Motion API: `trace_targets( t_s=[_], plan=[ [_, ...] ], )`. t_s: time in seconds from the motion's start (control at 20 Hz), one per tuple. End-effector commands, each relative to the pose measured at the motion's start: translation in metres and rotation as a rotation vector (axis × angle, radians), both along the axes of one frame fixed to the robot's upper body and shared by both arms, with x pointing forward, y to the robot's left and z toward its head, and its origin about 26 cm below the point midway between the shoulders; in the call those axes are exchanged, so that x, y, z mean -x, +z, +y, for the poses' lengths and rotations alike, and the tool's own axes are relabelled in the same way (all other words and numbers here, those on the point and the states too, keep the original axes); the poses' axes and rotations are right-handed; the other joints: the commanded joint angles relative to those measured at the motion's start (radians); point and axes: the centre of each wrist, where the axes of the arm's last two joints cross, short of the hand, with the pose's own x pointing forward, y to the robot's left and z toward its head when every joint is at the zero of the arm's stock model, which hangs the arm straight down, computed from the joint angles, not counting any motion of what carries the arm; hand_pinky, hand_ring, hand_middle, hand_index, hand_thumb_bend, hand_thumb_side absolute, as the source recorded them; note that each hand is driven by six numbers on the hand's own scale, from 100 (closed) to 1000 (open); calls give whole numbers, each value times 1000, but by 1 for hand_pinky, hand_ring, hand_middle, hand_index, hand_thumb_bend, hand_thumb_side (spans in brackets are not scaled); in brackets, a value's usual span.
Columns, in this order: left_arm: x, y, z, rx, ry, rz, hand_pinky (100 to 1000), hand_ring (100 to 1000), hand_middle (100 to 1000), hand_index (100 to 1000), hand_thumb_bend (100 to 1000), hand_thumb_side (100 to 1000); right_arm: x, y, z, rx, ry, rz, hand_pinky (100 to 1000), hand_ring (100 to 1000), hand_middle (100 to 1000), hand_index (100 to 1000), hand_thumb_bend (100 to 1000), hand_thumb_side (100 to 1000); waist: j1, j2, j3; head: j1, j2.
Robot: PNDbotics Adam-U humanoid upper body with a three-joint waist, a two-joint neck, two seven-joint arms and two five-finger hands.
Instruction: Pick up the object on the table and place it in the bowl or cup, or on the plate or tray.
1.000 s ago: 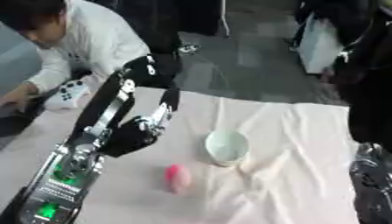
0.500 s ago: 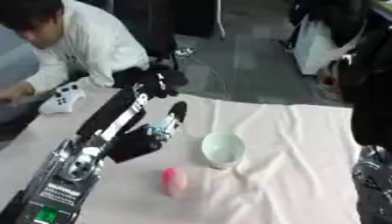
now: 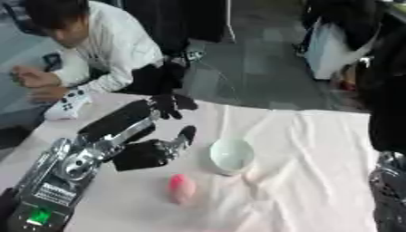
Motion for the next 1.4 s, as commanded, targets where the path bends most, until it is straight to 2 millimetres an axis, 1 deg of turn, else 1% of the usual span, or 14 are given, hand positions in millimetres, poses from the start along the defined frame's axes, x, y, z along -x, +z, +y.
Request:
trace_targets(
  t_s=[0.05,0.35,0.55,0.6,0.65,0.7,0.75,0.8,0.9,1.0,1.05,1.2,1.3,1.4],
  plan=[
    [3,11,6,-96,5,-1,787,759,929,947,134,895,2,2,-2,-5,-7,-5,100,365,415,521,101,694,8,-18,-1,11,11],
    [7,25,21,-302,78,90,770,767,913,964,219,864,2,-3,-4,13,-12,19,100,364,415,521,102,698,25,-36,-2,20,37],
    [-1,22,30,-393,112,205,756,772,906,974,297,848,2,-6,-2,23,0,34,100,363,414,521,100,701,33,-46,5,24,57],
    [-3,21,31,-412,115,231,758,776,906,976,398,811,3,-7,-2,26,4,38,100,363,414,521,100,700,36,-50,6,27,63],
    [-6,20,33,-432,116,255,758,776,906,976,398,811,3,-8,-1,28,9,41,100,363,414,521,100,700,38,-53,6,30,67],
    [-9,19,34,-451,118,277,760,780,903,973,551,732,3,-8,-1,30,13,44,100,363,414,521,101,700,41,-55,4,35,70],
    [-11,18,35,-470,119,297,761,781,903,974,564,726,4,-9,0,31,18,47,100,363,414,521,101,700,43,-58,3,39,72],
    [-14,18,37,-484,121,312,761,781,899,969,657,694,4,-9,1,32,22,49,100,363,414,521,102,700,45,-59,2,42,73],
    [-18,17,38,-501,127,333,762,783,899,971,709,691,4,-10,2,34,29,52,100,362,414,522,100,704,47,-59,3,44,74],
    [-23,14,41,-507,136,357,764,783,899,973,796,729,4,-10,3,36,34,53,100,362,413,522,100,704,48,-57,3,47,74],
    [-26,12,42,-507,138,367,764,783,899,973,796,729,4,-10,3,36,35,54,100,362,413,522,100,704,48,-55,2,48,74],
    [-31,10,43,-511,135,384,775,794,903,994,1000,868,5,-10,3,42,39,54,100,360,412,522,100,710,48,-50,1,47,75],
    [-35,8,43,-530,127,384,800,799,901,1000,1000,1000,4,-9,3,45,40,54,100,359,412,522,100,710,47,-48,-1,46,75],
    [-38,6,43,-547,117,374,813,797,884,1000,1000,1000,4,-9,3,46,41,54,100,360,412,522,100,710,47,-48,-2,45,74]
  ],
)
